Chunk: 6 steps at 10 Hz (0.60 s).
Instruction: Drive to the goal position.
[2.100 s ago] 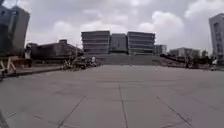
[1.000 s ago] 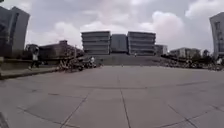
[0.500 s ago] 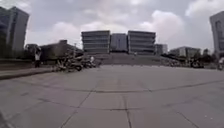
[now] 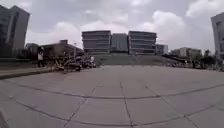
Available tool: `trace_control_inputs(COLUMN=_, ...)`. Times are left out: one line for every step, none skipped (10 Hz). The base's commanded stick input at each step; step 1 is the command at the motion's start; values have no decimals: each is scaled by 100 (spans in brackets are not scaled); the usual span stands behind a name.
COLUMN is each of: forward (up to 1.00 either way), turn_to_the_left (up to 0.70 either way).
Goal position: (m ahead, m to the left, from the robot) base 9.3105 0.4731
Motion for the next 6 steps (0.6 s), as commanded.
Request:
trace_control_inputs(forward=70, turn_to_the_left=0)
trace_control_inputs(forward=70, turn_to_the_left=0)
trace_control_inputs(forward=70, turn_to_the_left=0)
trace_control_inputs(forward=70, turn_to_the_left=0)
trace_control_inputs(forward=70, turn_to_the_left=0)
trace_control_inputs(forward=70, turn_to_the_left=0)
